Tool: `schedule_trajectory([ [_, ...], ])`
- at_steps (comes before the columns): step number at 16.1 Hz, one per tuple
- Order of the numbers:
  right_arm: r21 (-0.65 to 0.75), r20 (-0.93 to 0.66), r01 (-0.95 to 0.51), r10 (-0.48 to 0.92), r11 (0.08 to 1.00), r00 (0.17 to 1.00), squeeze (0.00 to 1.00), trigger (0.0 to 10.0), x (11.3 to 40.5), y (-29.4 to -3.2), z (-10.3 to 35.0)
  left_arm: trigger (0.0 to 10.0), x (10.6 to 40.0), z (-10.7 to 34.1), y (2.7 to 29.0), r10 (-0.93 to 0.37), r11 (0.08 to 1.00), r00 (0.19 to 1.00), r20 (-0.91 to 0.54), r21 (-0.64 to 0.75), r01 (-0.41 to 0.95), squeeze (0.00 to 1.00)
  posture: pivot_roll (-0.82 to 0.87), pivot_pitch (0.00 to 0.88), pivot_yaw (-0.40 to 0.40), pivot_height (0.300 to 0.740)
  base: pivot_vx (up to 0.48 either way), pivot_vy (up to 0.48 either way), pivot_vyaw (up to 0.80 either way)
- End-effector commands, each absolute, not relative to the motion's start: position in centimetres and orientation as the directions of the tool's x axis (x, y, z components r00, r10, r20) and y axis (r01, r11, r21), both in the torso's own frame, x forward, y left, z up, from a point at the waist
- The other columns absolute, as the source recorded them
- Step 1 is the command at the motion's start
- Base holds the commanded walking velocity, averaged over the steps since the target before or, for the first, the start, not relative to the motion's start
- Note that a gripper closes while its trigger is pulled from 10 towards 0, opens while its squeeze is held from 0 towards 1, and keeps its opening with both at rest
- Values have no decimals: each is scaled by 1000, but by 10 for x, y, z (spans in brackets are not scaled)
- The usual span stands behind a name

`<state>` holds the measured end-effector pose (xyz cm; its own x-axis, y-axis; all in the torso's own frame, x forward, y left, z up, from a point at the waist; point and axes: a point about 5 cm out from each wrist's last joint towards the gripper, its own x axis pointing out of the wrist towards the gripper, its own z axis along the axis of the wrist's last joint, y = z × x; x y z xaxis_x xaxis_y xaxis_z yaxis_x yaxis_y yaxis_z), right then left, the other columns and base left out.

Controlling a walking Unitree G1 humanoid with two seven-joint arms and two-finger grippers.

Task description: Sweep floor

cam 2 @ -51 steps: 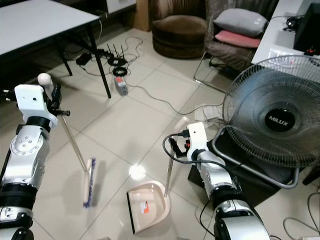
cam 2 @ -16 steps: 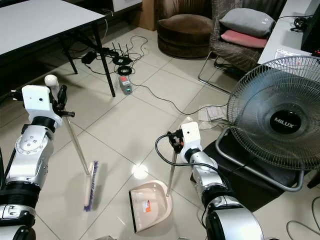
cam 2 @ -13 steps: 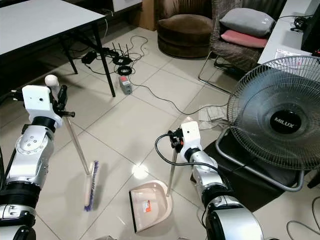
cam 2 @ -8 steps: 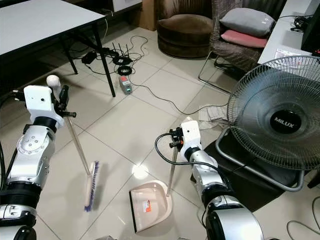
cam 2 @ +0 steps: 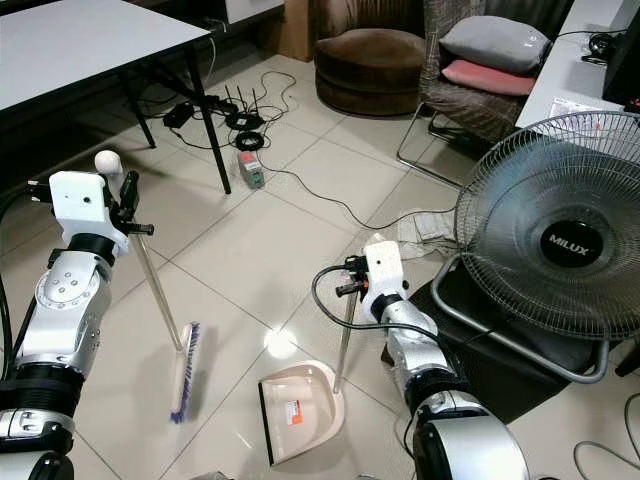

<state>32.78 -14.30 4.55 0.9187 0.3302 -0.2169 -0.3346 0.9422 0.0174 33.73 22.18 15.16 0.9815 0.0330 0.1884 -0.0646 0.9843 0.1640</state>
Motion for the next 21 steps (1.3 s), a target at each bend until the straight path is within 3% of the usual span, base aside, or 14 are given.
schedule_trajectory([
  [1, 28, -214, -318, 316, 948, 924, 0, 0, 332, -147, 50, 10000, 338, 156, 220, 16, 982, 978, 206, 180, -54, 0, -76, 0, 56, 740, 0, 0, 0],
  [12, 88, -63, -332, 337, 939, 939, 0, 0, 332, -171, 68, 10000, 343, 158, 219, 6, 983, 979, 203, 180, -43, 0, -95, 0, 83, 740, 0, 0, 0],
  [13, 49, -44, -264, 266, 963, 963, 0, 9882, 337, -181, 76, 10000, 343, 158, 219, 4, 983, 979, 202, 181, -42, 0, -98, 0, 86, 740, 0, 0, 0],
  [14, 45, -36, -211, 213, 976, 976, 212, 10000, 339, -190, 80, 10000, 344, 158, 220, 4, 983, 980, 201, 180, -41, 0, -100, 0, 89, 740, 0, 0, 0],
  [15, 58, -28, -181, 183, 982, 983, 1000, 10000, 340, -197, 82, 10000, 344, 158, 220, 4, 983, 980, 201, 179, -41, 0, -101, 0, 90, 740, 0, 0, 0],
  [17, 79, -29, -169, 172, 982, 985, 1000, 10000, 340, -207, 85, 10000, 345, 158, 221, 8, 983, 979, 201, 176, -44, 0, -100, 0, 89, 740, 0, 0, 0],
  [21, 72, -112, -277, 283, 958, 952, 1000, 10000, 331, -202, 77, 10000, 344, 158, 227, 27, 983, 978, 206, 173, -63, 0, -96, 0, 72, 740, 0, 0, 0],
])
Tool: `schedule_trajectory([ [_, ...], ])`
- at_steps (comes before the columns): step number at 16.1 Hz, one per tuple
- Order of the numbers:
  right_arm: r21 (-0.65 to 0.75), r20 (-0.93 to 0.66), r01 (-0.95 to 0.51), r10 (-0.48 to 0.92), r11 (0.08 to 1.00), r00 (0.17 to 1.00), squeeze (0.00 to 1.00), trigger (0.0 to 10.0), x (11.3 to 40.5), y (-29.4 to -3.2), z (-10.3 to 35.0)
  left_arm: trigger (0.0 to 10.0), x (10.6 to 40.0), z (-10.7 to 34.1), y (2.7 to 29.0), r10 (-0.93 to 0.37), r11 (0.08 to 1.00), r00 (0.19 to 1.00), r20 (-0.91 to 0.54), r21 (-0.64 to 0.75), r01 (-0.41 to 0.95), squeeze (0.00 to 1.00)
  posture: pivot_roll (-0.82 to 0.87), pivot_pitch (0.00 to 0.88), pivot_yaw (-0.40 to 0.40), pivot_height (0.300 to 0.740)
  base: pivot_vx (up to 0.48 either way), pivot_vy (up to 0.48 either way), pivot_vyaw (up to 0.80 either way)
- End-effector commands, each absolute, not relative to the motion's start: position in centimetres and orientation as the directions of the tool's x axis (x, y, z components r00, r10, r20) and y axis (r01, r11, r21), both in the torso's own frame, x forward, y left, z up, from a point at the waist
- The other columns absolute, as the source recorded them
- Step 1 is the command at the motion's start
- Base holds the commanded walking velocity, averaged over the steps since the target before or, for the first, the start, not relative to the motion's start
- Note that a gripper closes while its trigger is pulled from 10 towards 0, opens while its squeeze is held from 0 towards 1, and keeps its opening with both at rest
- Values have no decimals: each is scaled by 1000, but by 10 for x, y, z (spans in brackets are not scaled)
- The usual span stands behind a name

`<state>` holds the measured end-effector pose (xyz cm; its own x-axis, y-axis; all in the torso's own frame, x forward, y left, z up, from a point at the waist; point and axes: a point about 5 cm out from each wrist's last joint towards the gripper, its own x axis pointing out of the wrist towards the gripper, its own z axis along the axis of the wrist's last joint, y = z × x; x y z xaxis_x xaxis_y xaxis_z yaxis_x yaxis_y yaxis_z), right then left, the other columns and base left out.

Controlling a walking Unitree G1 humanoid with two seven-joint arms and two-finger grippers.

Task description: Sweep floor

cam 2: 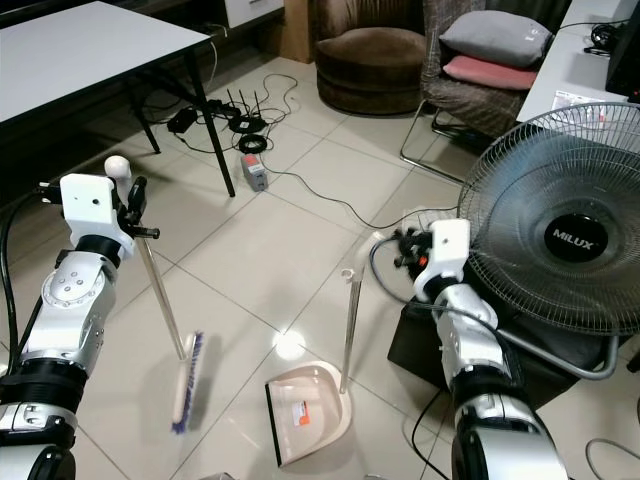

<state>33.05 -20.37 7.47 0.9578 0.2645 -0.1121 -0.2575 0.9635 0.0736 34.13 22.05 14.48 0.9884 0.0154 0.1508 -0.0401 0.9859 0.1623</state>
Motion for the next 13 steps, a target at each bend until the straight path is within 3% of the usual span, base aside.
schedule_trajectory([
  [1, 82, -135, -297, 306, 951, 942, 1000, 10000, 328, -201, 74, 10000, 343, 158, 228, 32, 982, 978, 207, 173, -69, 0, -96, 0, 71, 740, 0, 0, 0],
  [5, 149, -190, -329, 354, 932, 916, 1000, 10000, 319, -198, 65, 10000, 340, 157, 229, 33, 981, 978, 206, 178, -70, 0, -93, 0, 63, 740, 0, 0, 0],
  [13, 169, -238, -364, 396, 916, 887, 1000, 10000, 332, -181, 67, 10000, 336, 154, 230, 37, 981, 978, 204, 179, -75, 0, -80, 0, 45, 740, 0, 0, 0],
])
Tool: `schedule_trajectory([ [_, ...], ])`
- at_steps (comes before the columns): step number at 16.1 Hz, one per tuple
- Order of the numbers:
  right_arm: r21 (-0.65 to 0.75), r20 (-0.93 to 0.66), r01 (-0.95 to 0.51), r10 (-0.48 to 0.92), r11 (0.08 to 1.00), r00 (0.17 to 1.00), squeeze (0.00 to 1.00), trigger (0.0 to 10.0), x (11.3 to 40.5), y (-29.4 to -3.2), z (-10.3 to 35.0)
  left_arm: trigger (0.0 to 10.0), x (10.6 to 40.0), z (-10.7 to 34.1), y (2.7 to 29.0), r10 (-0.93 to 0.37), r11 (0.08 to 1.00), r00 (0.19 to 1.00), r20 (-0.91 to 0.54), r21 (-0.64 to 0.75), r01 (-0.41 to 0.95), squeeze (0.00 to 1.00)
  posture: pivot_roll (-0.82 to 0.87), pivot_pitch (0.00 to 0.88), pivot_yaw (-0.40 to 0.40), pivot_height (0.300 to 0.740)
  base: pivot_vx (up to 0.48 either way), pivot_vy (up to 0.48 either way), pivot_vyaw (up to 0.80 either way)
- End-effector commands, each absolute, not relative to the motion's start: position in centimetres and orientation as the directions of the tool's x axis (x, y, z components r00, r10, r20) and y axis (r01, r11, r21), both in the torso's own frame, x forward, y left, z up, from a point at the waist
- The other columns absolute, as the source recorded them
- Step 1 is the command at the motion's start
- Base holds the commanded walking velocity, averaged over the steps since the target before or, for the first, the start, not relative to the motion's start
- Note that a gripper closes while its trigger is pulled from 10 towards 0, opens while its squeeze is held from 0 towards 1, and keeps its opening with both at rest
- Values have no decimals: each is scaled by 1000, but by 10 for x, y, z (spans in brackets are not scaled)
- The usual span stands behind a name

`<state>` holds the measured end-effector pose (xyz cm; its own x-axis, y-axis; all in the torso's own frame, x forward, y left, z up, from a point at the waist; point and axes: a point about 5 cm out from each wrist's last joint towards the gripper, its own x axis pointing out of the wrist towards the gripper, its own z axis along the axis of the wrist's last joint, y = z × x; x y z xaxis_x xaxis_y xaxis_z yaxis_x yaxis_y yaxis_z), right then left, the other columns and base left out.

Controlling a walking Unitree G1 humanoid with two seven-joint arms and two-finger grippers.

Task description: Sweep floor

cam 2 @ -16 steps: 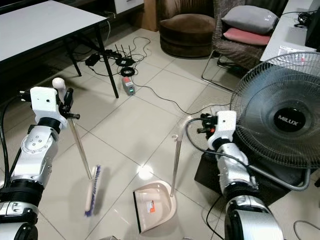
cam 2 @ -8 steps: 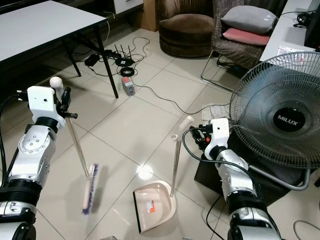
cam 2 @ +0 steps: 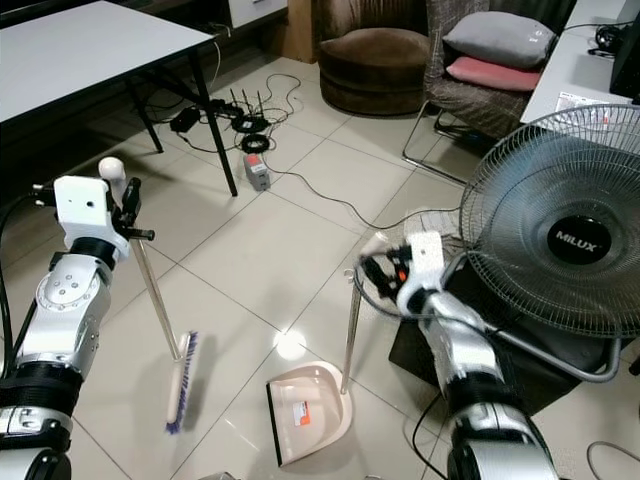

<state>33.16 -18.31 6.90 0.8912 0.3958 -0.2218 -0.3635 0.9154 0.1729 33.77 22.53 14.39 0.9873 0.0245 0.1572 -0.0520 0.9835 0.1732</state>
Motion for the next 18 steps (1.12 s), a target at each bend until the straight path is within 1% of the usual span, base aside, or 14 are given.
schedule_trajectory([
  [1, 166, -245, -357, 389, 919, 888, 1000, 10000, 334, -179, 67, 10000, 335, 154, 231, 39, 981, 978, 205, 181, -77, 0, -75, 0, 40, 740, 0, 0, 0],
  [4, 126, -283, -349, 371, 928, 884, 1000, 10000, 339, -171, 65, 10000, 331, 156, 236, 49, 977, 977, 209, 193, -90, 0, -65, 0, 30, 740, 0, 0, 0],
  [7, 117, -303, -336, 356, 934, 884, 1000, 10000, 341, -168, 63, 10000, 326, 158, 239, 51, 974, 975, 215, 204, -96, 0, -60, 0, 22, 740, 0, 0, 0],
  [11, 103, -313, -243, 263, 965, 913, 1000, 10000, 346, -171, 64, 10000, 321, 163, 242, 53, 969, 974, 222, 224, -104, 0, -37, 33, 5, 740, 0, 0, 0],
  [12, 115, -329, -227, 253, 967, 910, 0, 10000, 346, -170, 62, 10000, 317, 165, 244, 55, 966, 974, 221, 235, -107, 0, -28, 50, 4, 740, 0, 0, 0],
  [18, 126, -304, -189, 219, 974, 927, 0, 10000, 349, -162, 62, 10000, 313, 168, 250, 57, 960, 977, 206, 256, -110, 0, -6, 83, 7, 740, 0, 0, 0],
])
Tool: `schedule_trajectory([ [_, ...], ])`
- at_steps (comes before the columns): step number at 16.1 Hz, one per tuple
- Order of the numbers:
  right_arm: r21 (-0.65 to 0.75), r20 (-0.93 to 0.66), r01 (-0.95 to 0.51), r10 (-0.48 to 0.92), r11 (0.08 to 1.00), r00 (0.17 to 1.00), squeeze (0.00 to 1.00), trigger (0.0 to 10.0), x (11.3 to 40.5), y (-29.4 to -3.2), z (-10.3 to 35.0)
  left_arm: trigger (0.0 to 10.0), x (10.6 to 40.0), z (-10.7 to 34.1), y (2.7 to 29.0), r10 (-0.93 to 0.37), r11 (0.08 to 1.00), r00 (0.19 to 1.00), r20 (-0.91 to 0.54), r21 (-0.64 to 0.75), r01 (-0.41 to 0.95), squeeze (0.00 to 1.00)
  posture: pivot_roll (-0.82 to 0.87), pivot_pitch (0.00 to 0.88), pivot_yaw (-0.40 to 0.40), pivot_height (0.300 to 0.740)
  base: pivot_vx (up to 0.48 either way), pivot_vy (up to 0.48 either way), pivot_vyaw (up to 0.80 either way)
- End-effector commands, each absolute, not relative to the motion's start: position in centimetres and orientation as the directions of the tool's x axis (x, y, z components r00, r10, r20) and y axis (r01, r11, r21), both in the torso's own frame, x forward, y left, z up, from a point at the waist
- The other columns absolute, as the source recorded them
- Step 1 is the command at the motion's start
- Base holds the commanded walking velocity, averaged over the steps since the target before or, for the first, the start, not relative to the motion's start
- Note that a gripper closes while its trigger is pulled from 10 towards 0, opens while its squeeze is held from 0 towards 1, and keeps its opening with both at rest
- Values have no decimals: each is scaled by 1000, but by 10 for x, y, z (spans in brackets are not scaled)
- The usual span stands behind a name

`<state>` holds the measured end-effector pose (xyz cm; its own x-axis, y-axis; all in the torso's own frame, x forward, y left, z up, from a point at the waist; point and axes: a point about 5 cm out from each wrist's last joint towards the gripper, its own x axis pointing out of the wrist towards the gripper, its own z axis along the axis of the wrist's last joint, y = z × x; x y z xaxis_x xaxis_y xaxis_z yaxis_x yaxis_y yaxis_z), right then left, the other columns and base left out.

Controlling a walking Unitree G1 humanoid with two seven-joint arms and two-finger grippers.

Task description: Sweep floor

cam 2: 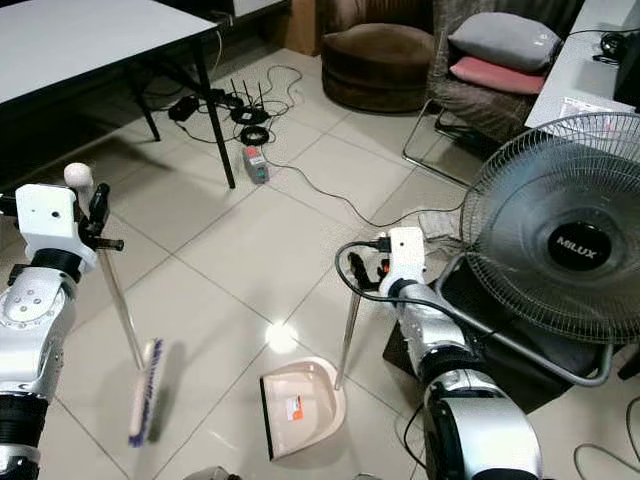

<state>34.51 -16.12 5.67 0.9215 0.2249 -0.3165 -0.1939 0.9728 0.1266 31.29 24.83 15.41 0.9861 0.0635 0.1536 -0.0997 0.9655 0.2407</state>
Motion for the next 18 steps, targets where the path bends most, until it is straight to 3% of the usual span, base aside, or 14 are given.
schedule_trajectory([
  [1, 128, -278, -184, 213, 975, 937, 0, 10000, 350, -160, 64, 10000, 312, 169, 250, 58, 960, 977, 205, 258, -111, 0, 2, 89, 7, 740, 0, 0, 0],
  [8, 94, -278, -175, 195, 980, 941, 0, 10000, 348, -154, 60, 10000, 311, 175, 252, 48, 955, 981, 190, 280, -101, 0, 27, 110, 22, 740, 0, 0, 0],
  [9, 92, -267, -175, 193, 980, 944, 0, 5686, 348, -154, 61, 10000, 311, 175, 252, 48, 955, 981, 190, 280, -101, 0, 26, 111, 23, 740, 0, 0, 0],
  [10, 87, -259, -180, 196, 980, 946, 0, 2275, 349, -153, 62, 10000, 311, 175, 252, 47, 955, 981, 190, 280, -100, 0, 26, 112, 23, 740, 0, 0, 0],
  [11, 88, -252, -180, 197, 980, 948, 0, 0, 349, -154, 63, 10000, 312, 175, 250, 43, 956, 981, 190, 279, -96, 0, 26, 112, 23, 740, 0, 0, 0],
  [18, 77, -264, -192, 206, 978, 942, 0, 0, 346, -154, 59, 10000, 312, 175, 247, 34, 958, 982, 185, 275, -84, 0, 27, 113, 23, 740, 0, 0, 0],
])
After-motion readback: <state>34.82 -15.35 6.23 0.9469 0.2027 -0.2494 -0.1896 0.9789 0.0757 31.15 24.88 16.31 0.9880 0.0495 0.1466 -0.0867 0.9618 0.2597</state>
